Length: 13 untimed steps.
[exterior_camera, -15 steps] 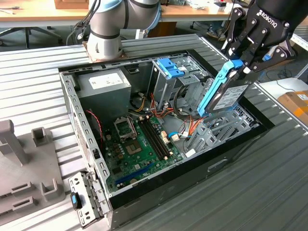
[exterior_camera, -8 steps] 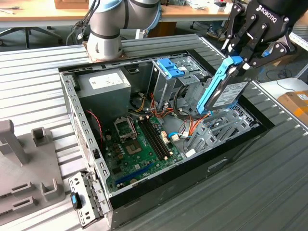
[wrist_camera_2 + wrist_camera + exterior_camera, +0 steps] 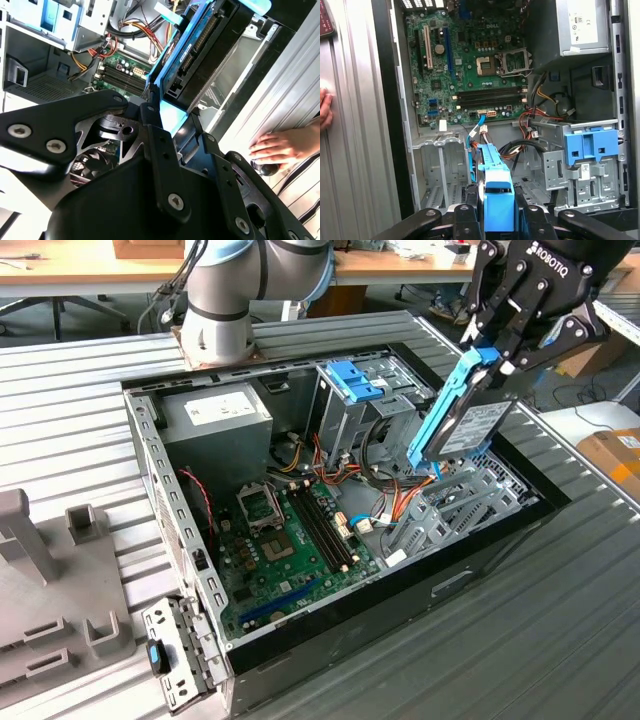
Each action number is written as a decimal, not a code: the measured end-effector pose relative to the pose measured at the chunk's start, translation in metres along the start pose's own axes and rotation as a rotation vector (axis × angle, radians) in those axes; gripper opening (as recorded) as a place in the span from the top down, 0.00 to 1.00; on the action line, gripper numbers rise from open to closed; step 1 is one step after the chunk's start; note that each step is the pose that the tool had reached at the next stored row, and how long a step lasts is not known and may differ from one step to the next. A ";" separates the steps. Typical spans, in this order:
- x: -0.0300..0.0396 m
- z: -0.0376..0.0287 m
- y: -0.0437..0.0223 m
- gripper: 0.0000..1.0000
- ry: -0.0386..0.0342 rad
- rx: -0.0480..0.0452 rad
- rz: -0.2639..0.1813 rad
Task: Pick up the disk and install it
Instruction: 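Insert the disk into the insertion slot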
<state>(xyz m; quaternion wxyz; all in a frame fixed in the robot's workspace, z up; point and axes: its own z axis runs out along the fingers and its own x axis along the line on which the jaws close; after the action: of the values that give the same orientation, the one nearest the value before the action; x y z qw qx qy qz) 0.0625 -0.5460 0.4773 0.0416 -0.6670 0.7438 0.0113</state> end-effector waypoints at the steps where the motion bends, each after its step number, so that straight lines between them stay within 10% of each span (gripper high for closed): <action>1: -0.0011 -0.0003 0.0000 0.64 0.0000 -0.0001 0.000; 13: -0.0184 -0.0002 -0.0156 0.64 0.0050 -0.0104 0.000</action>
<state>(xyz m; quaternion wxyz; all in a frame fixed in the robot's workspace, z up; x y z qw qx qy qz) 0.0800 -0.5295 0.4796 0.0362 -0.6671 0.7439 0.0135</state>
